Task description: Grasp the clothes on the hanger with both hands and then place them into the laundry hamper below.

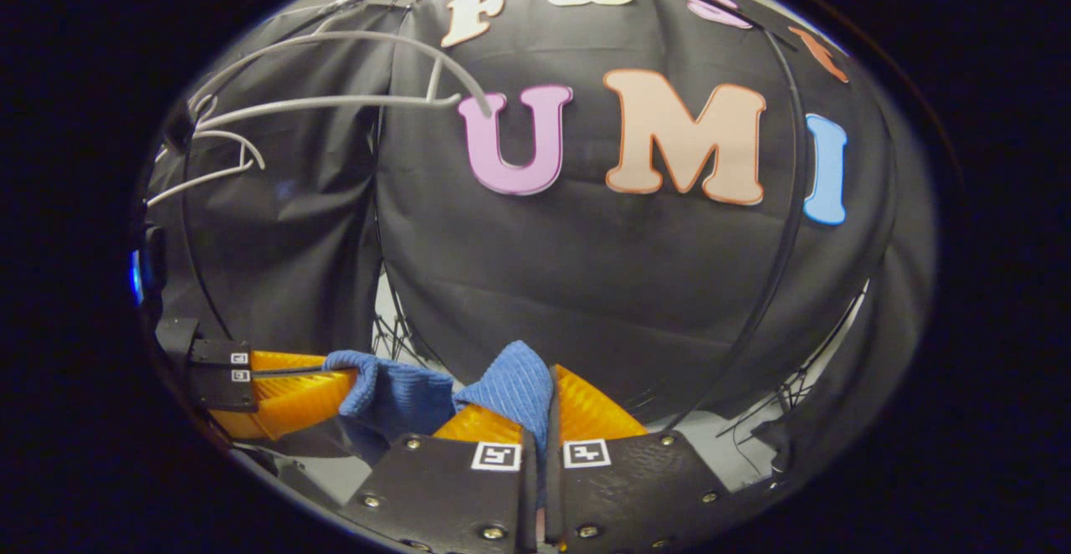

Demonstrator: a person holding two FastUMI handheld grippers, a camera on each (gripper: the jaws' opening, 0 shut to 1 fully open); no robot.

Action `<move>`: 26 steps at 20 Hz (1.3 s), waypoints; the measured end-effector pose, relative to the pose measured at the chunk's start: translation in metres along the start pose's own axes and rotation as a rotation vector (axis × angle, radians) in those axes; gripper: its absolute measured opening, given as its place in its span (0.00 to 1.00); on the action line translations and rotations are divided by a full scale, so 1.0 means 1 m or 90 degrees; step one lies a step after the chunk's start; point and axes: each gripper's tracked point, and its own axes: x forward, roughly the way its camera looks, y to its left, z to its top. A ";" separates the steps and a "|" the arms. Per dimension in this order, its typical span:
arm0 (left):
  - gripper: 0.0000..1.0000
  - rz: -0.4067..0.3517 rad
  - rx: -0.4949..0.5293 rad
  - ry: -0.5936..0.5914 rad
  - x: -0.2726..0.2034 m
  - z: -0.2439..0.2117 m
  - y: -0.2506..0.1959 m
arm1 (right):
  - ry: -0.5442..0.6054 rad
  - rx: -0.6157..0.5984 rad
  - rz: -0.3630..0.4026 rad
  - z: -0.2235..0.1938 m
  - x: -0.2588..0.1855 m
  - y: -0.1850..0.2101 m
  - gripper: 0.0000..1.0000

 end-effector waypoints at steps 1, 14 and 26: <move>0.02 0.003 -0.002 0.012 0.004 -0.009 0.003 | 0.015 -0.002 0.002 -0.010 0.002 0.003 0.05; 0.03 0.044 -0.004 0.176 0.023 -0.117 0.033 | 0.209 0.005 0.003 -0.150 0.019 0.008 0.05; 0.10 0.049 -0.032 0.332 0.004 -0.210 0.038 | 0.348 -0.009 0.018 -0.240 0.004 0.020 0.07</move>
